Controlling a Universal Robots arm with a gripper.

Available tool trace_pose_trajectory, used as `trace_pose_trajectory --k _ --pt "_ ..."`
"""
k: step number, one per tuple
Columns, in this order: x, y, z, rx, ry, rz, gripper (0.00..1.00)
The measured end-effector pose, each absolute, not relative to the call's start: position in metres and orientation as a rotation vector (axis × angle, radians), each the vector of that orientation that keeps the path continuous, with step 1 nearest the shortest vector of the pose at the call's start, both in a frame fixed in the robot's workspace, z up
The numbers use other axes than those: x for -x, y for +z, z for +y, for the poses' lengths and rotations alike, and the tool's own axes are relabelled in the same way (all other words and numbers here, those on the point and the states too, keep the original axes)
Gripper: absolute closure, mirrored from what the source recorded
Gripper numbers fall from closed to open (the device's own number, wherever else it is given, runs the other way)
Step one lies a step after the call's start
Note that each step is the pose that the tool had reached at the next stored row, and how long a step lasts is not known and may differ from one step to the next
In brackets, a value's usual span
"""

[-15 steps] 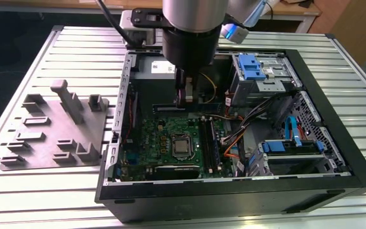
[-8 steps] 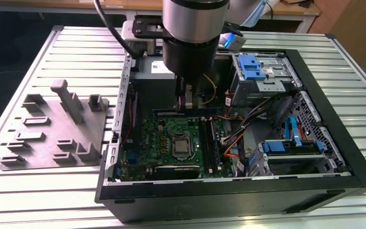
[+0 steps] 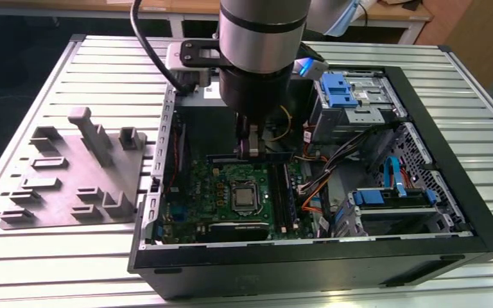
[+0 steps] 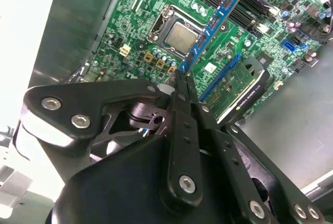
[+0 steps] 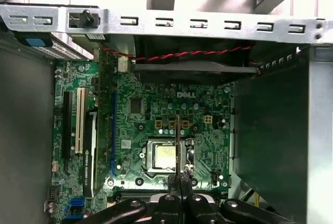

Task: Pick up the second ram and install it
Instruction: 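Pick up the second ram and move it above second insertion slot, then insert the second ram into the second slot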

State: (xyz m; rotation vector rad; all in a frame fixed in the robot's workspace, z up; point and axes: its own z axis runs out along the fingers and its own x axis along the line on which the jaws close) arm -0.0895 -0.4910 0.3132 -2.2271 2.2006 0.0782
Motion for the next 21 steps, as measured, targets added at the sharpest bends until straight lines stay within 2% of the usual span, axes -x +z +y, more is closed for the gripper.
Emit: trace_pose_trajectory --k 21 --pt "0.0889 0.3123 -0.491 2.164 0.077 2.261 0.89"
